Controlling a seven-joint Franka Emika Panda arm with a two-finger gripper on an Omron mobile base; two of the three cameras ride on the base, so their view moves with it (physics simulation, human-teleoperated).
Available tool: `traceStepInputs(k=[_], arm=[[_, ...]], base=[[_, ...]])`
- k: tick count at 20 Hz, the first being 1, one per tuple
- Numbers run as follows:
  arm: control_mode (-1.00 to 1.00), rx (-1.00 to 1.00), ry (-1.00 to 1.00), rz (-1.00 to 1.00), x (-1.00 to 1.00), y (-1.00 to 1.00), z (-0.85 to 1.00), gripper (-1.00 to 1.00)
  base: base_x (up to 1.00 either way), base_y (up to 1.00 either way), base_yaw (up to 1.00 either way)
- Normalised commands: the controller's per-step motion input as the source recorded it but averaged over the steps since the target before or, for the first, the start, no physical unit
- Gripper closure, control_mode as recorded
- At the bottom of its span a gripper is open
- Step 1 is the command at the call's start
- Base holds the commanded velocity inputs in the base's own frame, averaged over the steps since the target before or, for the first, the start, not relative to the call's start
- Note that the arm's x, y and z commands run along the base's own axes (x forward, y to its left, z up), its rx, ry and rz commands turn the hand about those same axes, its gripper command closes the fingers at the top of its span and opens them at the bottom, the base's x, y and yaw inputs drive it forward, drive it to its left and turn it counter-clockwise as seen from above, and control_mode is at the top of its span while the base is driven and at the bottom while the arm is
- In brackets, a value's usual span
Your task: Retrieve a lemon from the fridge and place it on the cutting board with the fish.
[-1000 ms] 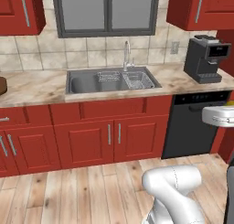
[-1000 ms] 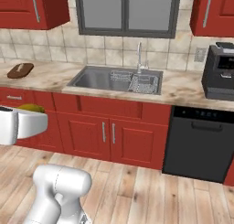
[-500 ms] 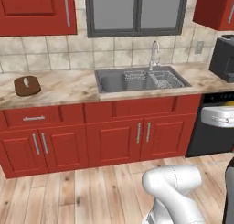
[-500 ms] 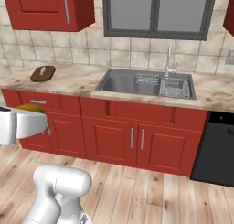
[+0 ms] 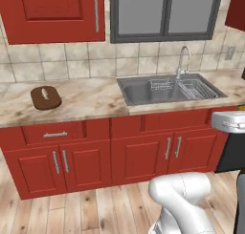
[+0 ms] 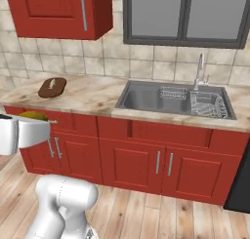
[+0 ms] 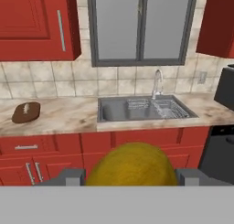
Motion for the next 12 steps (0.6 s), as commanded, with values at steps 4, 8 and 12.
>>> traceStepInputs(k=[4, 8, 12], arm=[[1.00, 0.00, 0.00, 0.00, 0.00, 0.00, 0.00, 1.00], [1.00, 0.00, 0.00, 0.00, 0.00, 0.00, 0.00, 1.00], [1.00, 0.00, 0.00, 0.00, 0.00, 0.00, 0.00, 1.00]], base=[[0.64, 0.59, -0.04], [0.61, 0.59, -0.04], [0.51, 0.59, -0.06]])
